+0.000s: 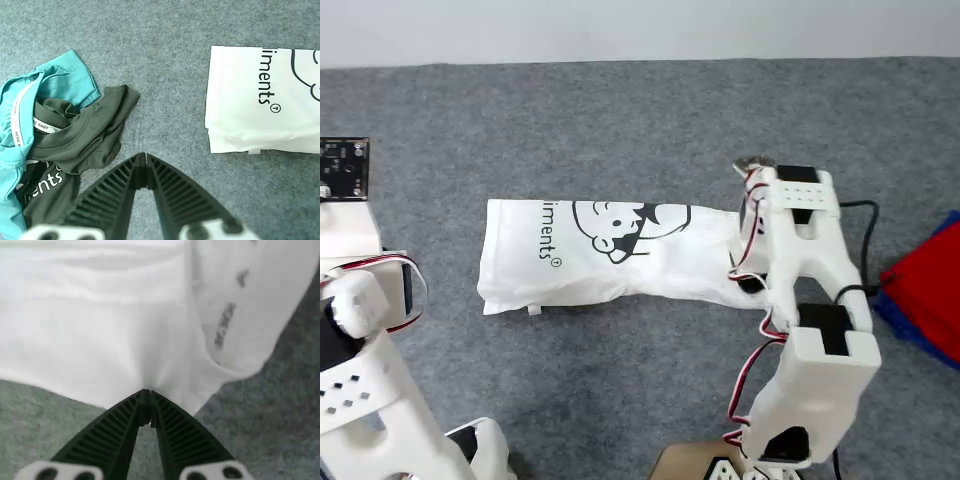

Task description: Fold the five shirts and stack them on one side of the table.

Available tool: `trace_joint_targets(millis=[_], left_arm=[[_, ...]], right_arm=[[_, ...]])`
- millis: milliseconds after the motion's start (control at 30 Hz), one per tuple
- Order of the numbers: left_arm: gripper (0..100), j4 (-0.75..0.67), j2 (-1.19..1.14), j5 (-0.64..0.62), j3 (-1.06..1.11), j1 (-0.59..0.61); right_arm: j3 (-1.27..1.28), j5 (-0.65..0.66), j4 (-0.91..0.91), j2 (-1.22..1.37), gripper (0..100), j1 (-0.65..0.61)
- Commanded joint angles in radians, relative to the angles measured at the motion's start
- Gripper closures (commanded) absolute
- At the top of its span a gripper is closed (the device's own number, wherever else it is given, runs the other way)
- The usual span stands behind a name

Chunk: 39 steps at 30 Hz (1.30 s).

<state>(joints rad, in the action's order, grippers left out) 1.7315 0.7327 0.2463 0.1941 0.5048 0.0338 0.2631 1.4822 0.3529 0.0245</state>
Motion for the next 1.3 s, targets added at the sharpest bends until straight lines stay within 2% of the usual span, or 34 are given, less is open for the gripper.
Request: trace_joint_targets(millis=[0, 100, 267, 400, 533, 667, 800, 1067, 1267], left_arm=[[99, -0.034, 0.012, 0.005, 0.001, 0.002], [99, -0.052, 0.012, 0.005, 0.001, 0.0], [99, -0.054, 0.012, 0.005, 0.001, 0.0], [99, -0.052, 0.012, 0.005, 0.001, 0.0], [99, -0.052, 0.012, 0.005, 0.001, 0.0], [99, -0.052, 0.012, 0.005, 0.001, 0.0], [99, -0.052, 0.012, 0.005, 0.001, 0.0], [99, -0.057, 0.012, 0.005, 0.001, 0.0], [99, -0.052, 0.015, 0.005, 0.001, 0.0]], right_arm=[[-0.054, 0.04, 0.056, -0.104, 99.0, 0.024], [-0.057, 0.04, 0.036, -0.194, 99.0, -0.001], [-0.054, 0.035, -0.104, -0.282, 99.0, -0.101], [-0.051, 0.034, -0.232, -0.24, 99.0, -0.176], [-0.054, 0.034, -0.275, -0.13, 99.0, -0.232], [-0.055, 0.034, -0.262, -0.012, 99.0, -0.257], [-0.057, 0.035, -0.174, 0.041, 99.0, -0.265], [-0.057, 0.04, -0.012, 0.036, 99.0, -0.317], [-0.081, 0.034, -0.038, -0.081, 99.0, -0.341]])
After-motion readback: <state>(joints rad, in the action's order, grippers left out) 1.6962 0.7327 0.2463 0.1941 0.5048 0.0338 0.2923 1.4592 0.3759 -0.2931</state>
